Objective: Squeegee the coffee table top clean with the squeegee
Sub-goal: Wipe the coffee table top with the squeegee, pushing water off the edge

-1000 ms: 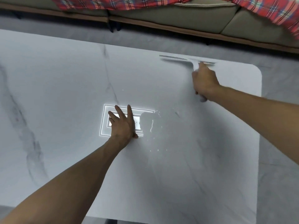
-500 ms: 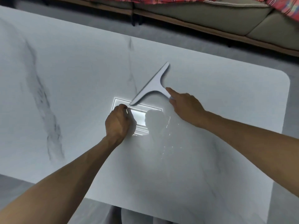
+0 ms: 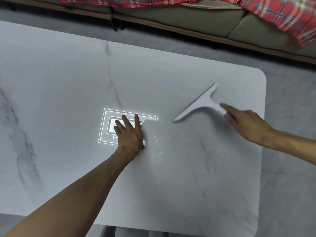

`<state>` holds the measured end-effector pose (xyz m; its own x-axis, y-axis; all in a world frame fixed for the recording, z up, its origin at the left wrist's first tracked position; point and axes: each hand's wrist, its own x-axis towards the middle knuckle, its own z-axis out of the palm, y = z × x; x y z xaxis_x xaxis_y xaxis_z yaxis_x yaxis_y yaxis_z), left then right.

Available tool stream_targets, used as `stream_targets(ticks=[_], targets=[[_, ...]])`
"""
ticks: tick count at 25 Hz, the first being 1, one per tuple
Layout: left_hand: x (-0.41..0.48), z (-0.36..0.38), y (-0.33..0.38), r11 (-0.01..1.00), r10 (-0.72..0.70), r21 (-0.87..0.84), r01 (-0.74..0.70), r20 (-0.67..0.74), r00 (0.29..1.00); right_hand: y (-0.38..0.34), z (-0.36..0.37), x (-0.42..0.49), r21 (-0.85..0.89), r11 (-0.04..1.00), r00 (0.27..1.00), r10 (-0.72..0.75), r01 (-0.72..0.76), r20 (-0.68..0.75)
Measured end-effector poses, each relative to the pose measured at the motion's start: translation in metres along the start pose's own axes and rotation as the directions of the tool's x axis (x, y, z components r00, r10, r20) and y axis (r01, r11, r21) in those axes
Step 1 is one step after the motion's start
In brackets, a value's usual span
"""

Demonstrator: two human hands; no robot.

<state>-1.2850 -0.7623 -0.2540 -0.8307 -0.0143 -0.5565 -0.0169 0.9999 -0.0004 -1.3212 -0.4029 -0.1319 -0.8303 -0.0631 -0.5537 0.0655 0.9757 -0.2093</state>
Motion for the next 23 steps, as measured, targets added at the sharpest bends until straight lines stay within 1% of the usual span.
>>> stream_targets(ticks=[2, 3, 5, 6, 7, 9, 12, 14, 16, 17, 18, 20, 22, 23], targets=[[0.003, -0.001, 0.001, 0.999, -0.001, 0.047, 0.000, 0.019, 1.000, -0.016, -0.013, 0.030, 0.161, 0.984, 0.992, 0.094, -0.079, -0.088], [0.003, -0.002, 0.001, 0.997, 0.010, 0.072, -0.012, 0.034, 0.999, -0.026, -0.019, 0.050, 0.272, 0.952, 0.978, 0.174, -0.138, -0.113], [0.005, -0.005, 0.000, 0.994, 0.032, 0.100, -0.037, 0.050, 0.998, -0.043, -0.028, 0.087, 0.459, 0.848, 0.933, 0.346, -0.264, -0.102], [0.005, -0.007, 0.001, 0.993, 0.039, 0.105, -0.045, 0.059, 0.997, -0.050, -0.028, 0.098, 0.497, 0.812, 0.914, 0.398, -0.307, -0.085], [0.005, -0.009, 0.002, 0.994, 0.041, 0.102, -0.048, 0.068, 0.997, -0.056, -0.026, 0.104, 0.497, 0.803, 0.908, 0.413, -0.329, -0.068], [0.004, -0.013, 0.003, 0.993, 0.043, 0.109, -0.052, 0.089, 0.995, -0.063, -0.013, 0.095, 0.427, 0.843, 0.918, 0.391, -0.327, -0.068], [0.003, -0.016, 0.003, 0.991, 0.055, 0.119, -0.066, 0.088, 0.995, -0.059, 0.019, 0.042, 0.298, 0.904, 0.942, 0.333, -0.305, -0.045], [0.002, -0.018, 0.004, 0.991, 0.060, 0.113, -0.069, 0.084, 0.995, -0.052, 0.035, -0.003, 0.272, 0.917, 0.956, 0.287, -0.291, 0.055], [0.001, -0.020, 0.005, 0.993, 0.058, 0.101, -0.067, 0.093, 0.994, -0.046, 0.036, -0.038, 0.235, 0.923, 0.947, 0.269, -0.306, 0.175], [0.001, -0.021, 0.006, 0.993, 0.056, 0.097, -0.066, 0.098, 0.994, -0.042, 0.031, -0.044, 0.219, 0.927, 0.944, 0.264, -0.305, 0.198], [0.001, -0.022, 0.006, 0.993, 0.055, 0.095, -0.065, 0.099, 0.994, -0.037, 0.024, -0.041, 0.221, 0.929, 0.949, 0.261, -0.297, 0.177], [0.000, -0.023, 0.006, 0.994, 0.055, 0.092, -0.064, 0.090, 0.994, -0.026, 0.004, -0.012, 0.281, 0.918, 0.959, 0.279, -0.280, 0.044], [-0.001, -0.024, 0.007, 0.995, 0.049, 0.077, -0.056, 0.088, 0.995, -0.018, -0.023, 0.037, 0.384, 0.877, 0.935, 0.343, -0.287, -0.085], [-0.002, -0.025, 0.008, 0.996, 0.047, 0.070, -0.054, 0.089, 0.995, -0.017, -0.035, 0.059, 0.453, 0.839, 0.915, 0.388, -0.302, -0.107]])
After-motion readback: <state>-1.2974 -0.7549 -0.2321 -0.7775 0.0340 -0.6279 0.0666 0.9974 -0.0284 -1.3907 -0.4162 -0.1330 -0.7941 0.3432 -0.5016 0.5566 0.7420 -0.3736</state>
